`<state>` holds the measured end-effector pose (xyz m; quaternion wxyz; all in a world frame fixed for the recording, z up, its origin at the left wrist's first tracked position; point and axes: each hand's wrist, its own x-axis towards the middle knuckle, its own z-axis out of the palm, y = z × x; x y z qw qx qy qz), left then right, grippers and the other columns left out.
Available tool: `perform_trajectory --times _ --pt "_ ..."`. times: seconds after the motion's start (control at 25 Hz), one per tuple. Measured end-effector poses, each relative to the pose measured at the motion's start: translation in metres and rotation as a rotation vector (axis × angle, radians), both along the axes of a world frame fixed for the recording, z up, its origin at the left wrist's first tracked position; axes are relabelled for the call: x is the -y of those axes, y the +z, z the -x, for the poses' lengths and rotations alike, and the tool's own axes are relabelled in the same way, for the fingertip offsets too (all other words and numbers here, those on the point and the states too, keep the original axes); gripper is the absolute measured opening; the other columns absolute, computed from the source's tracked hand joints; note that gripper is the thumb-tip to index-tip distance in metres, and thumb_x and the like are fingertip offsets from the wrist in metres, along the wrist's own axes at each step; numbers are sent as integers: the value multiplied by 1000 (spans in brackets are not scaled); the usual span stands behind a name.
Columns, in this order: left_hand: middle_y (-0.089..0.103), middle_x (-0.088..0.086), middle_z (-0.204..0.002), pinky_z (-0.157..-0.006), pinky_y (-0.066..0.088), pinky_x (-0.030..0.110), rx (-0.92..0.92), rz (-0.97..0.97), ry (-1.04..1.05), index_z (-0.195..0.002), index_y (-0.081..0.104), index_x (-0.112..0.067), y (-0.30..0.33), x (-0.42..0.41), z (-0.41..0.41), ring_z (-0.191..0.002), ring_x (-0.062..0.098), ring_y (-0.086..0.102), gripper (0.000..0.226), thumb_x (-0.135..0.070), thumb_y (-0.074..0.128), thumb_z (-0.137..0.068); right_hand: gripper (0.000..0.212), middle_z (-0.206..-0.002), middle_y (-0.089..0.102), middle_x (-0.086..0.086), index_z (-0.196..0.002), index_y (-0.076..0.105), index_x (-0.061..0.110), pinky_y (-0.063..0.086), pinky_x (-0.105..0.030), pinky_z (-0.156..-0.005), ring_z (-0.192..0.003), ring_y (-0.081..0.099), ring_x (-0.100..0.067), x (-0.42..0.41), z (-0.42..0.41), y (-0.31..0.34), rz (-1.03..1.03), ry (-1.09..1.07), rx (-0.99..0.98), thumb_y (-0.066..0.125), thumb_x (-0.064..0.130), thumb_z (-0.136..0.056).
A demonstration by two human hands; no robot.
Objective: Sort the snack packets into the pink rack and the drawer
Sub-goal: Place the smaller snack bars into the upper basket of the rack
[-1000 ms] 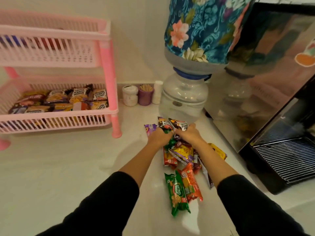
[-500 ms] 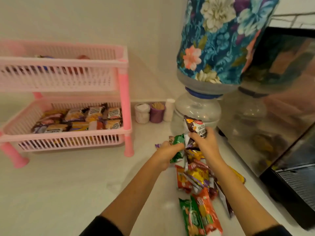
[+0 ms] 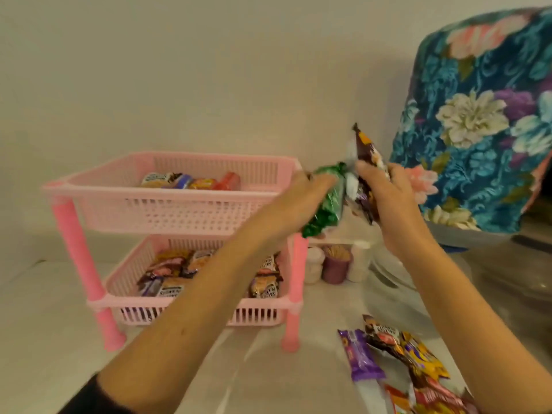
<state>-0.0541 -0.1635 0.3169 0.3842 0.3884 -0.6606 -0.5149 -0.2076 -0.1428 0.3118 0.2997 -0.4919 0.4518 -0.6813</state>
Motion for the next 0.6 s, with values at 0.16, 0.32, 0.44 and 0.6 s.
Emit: perform_trajectory --times 0.16,0.32,0.44,0.6 --pt "60 13 -89 -57 51 28 137 88 238 -123 37 -6 63 77 -46 -71 23 62 51 -41 41 -87 42 -94 57 -6 -115 30 20 50 -22 -43 -59 66 -13 70 -38 49 0 35 -77 57 33 -86" --pt "64 17 -79 -55 49 27 481 79 225 -95 55 0 63 152 -60 -62 27 61 28 -25 42 -95 50 -106 56 -13 -123 19 17 55 -37 -57 -77 64 -27 146 -66 63 -109 -2 -283 50 31 -86" --pt "60 15 -87 -65 50 34 961 190 191 -108 56 1 47 194 -59 -73 28 59 31 -28 47 -98 65 -92 56 -9 -134 18 8 42 -31 -58 -74 56 -23 198 -79 57 -262 -108 -747 52 35 -86" --pt "59 14 -116 -84 47 31 1450 283 84 -133 45 0 31 220 -48 -89 27 62 46 -33 39 -101 70 -73 43 -4 -133 23 3 32 -29 -46 -66 49 -19 240 -87 49 -410 -92 -1196 59 40 -84"
